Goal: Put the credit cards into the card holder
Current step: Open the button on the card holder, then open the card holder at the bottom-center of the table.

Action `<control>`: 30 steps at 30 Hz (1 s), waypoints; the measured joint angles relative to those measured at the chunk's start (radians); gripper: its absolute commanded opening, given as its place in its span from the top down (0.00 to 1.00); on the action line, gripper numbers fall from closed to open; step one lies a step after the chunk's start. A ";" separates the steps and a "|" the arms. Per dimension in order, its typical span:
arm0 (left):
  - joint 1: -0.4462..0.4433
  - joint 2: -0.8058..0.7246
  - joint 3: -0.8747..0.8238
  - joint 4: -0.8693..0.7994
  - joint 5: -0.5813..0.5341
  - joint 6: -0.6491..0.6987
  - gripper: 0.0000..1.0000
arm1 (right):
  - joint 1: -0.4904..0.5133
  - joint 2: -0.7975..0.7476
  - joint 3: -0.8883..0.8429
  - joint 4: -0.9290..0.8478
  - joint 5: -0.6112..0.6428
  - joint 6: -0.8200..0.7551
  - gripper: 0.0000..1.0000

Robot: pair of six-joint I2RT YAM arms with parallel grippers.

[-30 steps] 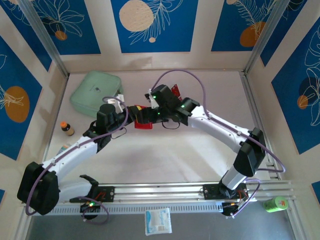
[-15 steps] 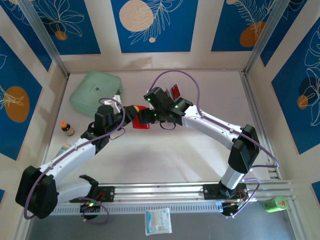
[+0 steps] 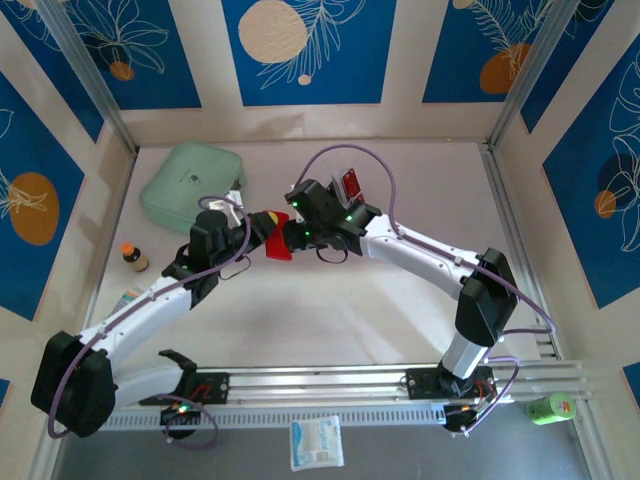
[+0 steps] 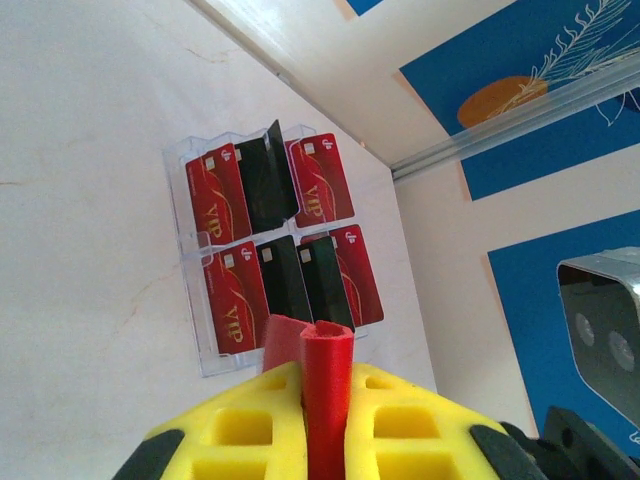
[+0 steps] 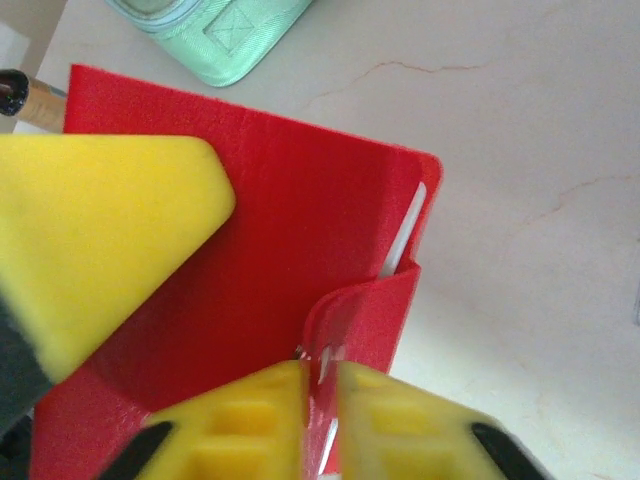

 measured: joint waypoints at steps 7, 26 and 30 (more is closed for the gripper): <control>0.000 -0.002 0.000 0.007 0.012 -0.005 1.00 | -0.047 0.002 -0.097 -0.005 0.051 0.018 1.00; -0.005 0.037 -0.003 0.101 0.043 -0.023 1.00 | -0.177 -0.354 -0.381 0.110 -0.250 0.150 0.36; -0.006 0.069 -0.003 0.129 0.045 -0.038 1.00 | -0.177 -0.357 -0.381 0.193 -0.318 0.185 0.23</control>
